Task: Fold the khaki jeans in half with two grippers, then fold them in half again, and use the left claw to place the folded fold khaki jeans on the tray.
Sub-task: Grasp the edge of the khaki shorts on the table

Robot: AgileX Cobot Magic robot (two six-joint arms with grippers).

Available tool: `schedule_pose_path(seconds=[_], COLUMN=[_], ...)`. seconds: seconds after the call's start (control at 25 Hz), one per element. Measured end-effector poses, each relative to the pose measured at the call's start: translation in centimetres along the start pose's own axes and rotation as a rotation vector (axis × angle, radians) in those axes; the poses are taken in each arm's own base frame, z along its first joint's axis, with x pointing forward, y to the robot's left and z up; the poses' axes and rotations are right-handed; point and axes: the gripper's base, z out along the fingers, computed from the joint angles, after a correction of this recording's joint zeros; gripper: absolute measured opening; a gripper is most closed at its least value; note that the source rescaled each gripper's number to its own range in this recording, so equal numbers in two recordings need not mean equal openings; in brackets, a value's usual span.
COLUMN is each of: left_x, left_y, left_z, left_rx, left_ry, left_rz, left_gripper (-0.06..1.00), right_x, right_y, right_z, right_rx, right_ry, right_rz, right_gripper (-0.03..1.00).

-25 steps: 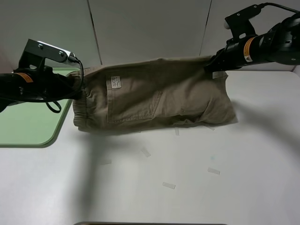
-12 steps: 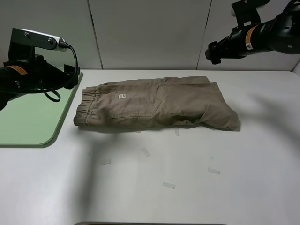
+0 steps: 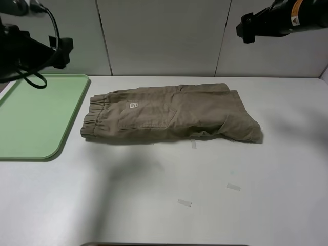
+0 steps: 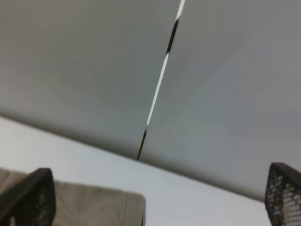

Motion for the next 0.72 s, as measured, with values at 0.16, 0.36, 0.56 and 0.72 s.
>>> schedule_pose_path(seconds=[0.16,0.36,0.56,0.72], left_x=[-3.2,-7.1,-9.9,-10.3], left_y=[0.3,0.6,0.9,1.1], left_z=[-3.0,-7.7,-13.6,-19.0], left_rx=[0.024,0.097,0.157,0.203], left_ry=[-0.048,-0.019,-0.07,-0.119], left_rz=[-0.018,-0.042,-0.094,-0.123], left_gripper=[0.86,0.89,0.9,0.9], right_x=[-2.0,-4.0,-6.4,-7.9], right_y=[-0.6,-1.4,-2.1,-2.5], right_z=[-2.6,-5.9,-10.8,-15.1], right_rx=[0.029,0.078,0.121,0.144], right_ry=[-0.069,-0.136,-0.258,-0.362], right_rz=[0.022,0.015,0.028,0.059], right_gripper=[1.0,1.0,1.0,1.0])
